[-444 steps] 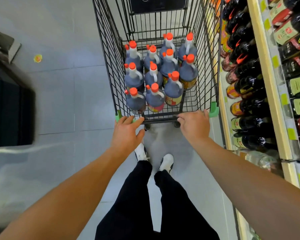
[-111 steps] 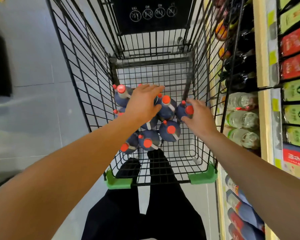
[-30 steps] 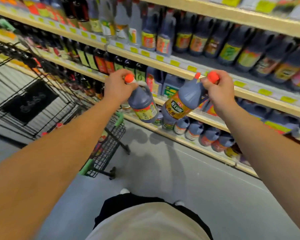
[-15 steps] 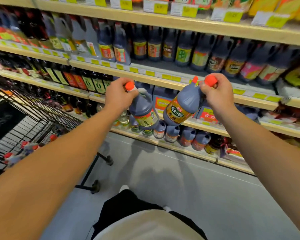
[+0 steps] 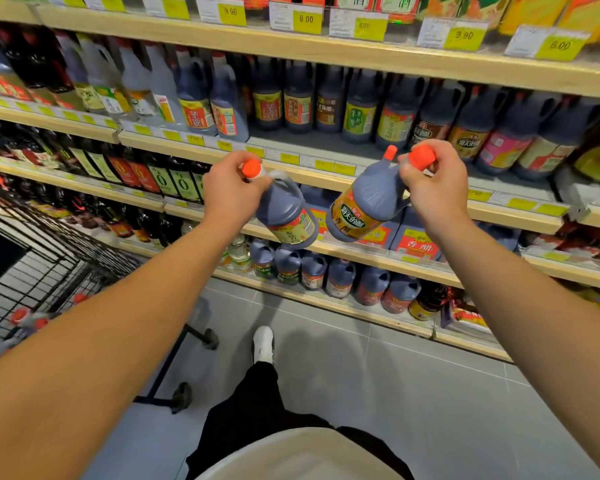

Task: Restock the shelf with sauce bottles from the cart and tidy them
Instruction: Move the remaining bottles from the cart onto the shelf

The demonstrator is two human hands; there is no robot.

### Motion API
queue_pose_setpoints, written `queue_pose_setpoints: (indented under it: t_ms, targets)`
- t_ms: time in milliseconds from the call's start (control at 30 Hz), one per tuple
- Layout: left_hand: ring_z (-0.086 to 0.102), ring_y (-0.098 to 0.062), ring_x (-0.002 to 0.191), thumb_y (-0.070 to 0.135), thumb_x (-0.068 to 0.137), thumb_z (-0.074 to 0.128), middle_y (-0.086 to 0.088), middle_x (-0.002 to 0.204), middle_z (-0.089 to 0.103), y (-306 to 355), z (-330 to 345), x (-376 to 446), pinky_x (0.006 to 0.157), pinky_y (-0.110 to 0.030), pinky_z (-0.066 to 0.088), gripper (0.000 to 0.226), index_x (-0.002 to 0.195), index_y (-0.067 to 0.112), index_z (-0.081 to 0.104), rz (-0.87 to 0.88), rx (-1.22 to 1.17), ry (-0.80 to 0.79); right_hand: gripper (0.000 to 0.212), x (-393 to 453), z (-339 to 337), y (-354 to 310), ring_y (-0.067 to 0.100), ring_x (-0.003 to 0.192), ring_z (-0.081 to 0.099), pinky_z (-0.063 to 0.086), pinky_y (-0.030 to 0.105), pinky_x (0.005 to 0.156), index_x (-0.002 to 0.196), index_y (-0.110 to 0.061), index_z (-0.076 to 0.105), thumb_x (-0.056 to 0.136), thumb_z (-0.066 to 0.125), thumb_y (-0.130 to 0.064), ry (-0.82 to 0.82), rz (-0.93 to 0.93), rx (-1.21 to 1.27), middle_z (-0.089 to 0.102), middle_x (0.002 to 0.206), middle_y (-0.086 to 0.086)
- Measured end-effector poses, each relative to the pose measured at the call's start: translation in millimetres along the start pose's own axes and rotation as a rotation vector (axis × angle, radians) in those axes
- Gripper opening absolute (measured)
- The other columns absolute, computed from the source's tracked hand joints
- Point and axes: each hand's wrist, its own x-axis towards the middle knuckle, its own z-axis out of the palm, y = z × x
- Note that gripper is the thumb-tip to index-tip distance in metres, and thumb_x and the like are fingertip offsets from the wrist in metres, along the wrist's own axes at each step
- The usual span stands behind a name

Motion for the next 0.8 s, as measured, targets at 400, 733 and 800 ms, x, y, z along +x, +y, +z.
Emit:
queue_pose_setpoints:
  t_ms: [400,733,800]
  targets:
    - [0.063,-0.013,0.087,0.023,0.075,0.072,0.008,0.092,0.065,-22,24,95,0.08,-0.03,0.052,0.027,0.098,0.03,0.061,0.042,-0.207,0.083,0.027,61,53,-6,0.017,0.09,0.057,0.048,0.03,0.076,0.107,-0.013,0.056,0.08,0.06,-0.014,0.114,-0.139,-0.036,0.057,0.095,-0.006]
    - [0.066,-0.018,0.083,0.034,0.061,0.071,0.008,0.083,0.068,-36,47,181,0.077,-0.043,0.057,0.016,0.07,0.042,0.06,-0.169,-0.421,0.192,0.026,93,85,7,0.018,0.096,0.061,0.052,0.039,0.086,0.101,-0.025,0.055,0.077,0.061,-0.017,0.19,-0.109,-0.021,0.063,0.103,0.005]
    - [0.067,-0.019,0.081,0.032,0.059,0.072,0.009,0.079,0.067,-40,53,192,0.073,-0.045,0.059,0.017,0.066,0.044,0.063,-0.246,-0.462,0.168,0.025,93,85,10,0.014,0.094,0.06,0.052,0.037,0.086,0.101,-0.024,0.055,0.078,0.062,-0.016,0.201,-0.09,-0.021,0.062,0.1,0.001]
